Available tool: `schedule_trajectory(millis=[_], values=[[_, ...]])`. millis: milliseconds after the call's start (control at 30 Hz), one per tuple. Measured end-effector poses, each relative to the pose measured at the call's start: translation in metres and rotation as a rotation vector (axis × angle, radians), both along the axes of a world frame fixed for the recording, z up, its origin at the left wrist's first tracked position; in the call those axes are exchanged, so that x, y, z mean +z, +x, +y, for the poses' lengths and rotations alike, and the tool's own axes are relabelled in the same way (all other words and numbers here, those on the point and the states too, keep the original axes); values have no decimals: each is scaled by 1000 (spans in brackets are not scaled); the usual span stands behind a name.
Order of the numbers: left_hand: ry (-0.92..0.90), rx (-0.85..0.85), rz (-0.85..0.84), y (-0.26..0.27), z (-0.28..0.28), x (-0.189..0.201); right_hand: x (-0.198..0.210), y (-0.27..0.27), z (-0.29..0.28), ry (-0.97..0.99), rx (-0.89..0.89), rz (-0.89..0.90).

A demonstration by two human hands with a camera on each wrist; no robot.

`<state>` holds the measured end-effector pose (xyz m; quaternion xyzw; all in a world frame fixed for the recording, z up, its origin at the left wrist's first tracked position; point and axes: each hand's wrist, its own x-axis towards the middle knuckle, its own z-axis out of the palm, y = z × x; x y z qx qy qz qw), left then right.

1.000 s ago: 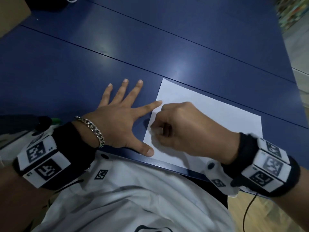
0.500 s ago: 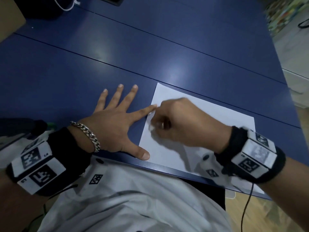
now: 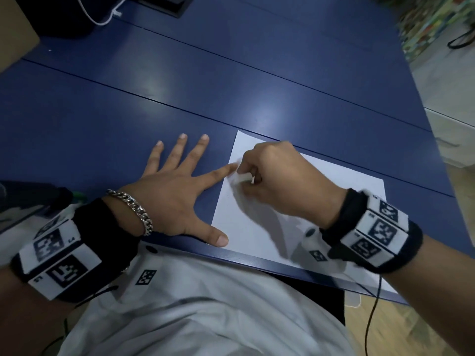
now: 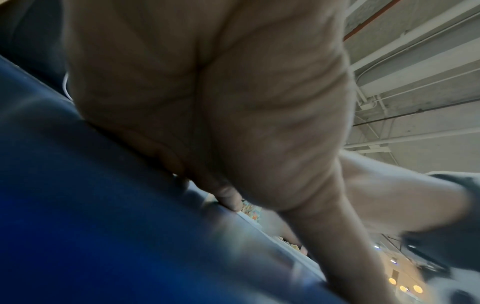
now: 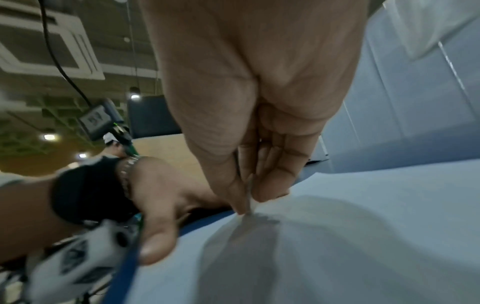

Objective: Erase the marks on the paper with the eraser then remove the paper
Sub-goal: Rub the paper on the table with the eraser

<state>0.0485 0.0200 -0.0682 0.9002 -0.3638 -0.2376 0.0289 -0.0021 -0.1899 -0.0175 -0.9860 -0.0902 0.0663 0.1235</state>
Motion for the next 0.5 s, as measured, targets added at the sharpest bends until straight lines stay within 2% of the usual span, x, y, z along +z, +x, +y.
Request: schedule_trajectory(millis=[67,200,333,433,500], values=[[7,-3,-8,0,1,1,-1,-13,9,24,47,-7],[-3,-2,-15,-1,1,0,5,-37,13,48,174,155],[-59,-12,-5,-1,3,5,5,-36,-32,82,-4,-3],[-152,-27,7,5,10,12,1,-52,-57,80,-130,1],[-175,-40,-1,7,12,12,-2,-61,-63,88,-152,24]])
